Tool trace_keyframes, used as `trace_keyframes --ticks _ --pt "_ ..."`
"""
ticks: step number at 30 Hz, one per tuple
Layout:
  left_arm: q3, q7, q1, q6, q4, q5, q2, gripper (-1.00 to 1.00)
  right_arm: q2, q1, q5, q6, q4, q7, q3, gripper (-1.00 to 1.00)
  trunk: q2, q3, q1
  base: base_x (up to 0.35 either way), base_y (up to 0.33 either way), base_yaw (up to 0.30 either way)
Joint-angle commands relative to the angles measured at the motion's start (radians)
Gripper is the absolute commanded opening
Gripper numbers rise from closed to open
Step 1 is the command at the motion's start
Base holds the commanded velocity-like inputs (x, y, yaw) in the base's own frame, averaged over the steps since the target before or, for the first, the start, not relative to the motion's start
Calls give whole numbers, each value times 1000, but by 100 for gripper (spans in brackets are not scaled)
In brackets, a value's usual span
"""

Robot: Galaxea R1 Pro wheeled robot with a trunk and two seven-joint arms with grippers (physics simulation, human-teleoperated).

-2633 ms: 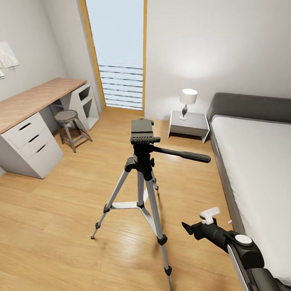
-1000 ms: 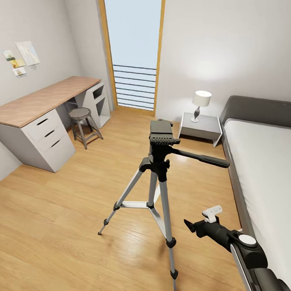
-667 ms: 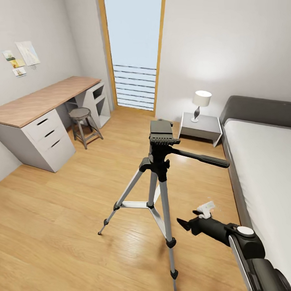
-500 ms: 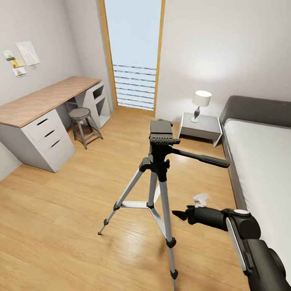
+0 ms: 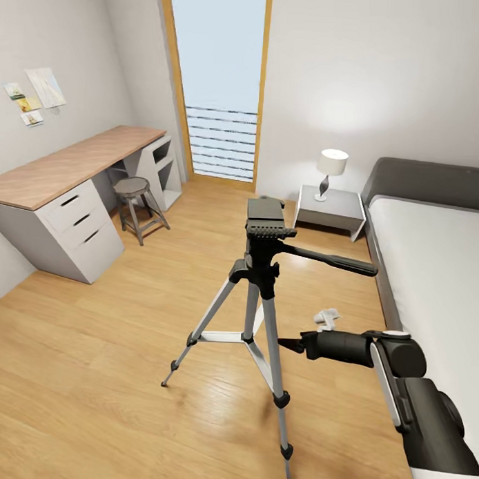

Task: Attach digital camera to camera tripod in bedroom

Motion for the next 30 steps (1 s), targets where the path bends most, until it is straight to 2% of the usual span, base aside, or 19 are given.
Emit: trace_keyframes --ticks 1,5,8,11,13,21,30 --pt "-2 -4 -1 -1 1 8 0 -100 1 -1 10 4 4 10 0 100 -2 -2 0 0 0 0" --pt "-2 -4 -1 -1 1 8 0 -100 13 -2 11 4 27 9 3 100 -2 -2 0 0 0 0" --pt "-2 -4 -1 -1 0 8 0 -100 50 -2 15 4 58 8 15 100 -2 -2 0 0 0 0" --pt "-2 -4 -1 -1 1 8 0 -100 106 -2 30 4 118 -5 54 100 -2 -2 0 0 0 0" --pt "-2 -4 -1 -1 1 8 0 -100 119 -2 38 -17 145 -16 63 100 -2 -2 0 0 0 0" --pt "-2 -4 -1 -1 1 8 1 -100 131 -2 47 -123 179 -30 71 100 -2 -2 0 0 0 0" --pt "-2 -4 -1 -1 1 8 1 -100 133 -2 49 -153 185 -33 69 100 -2 -2 0 0 0 0"
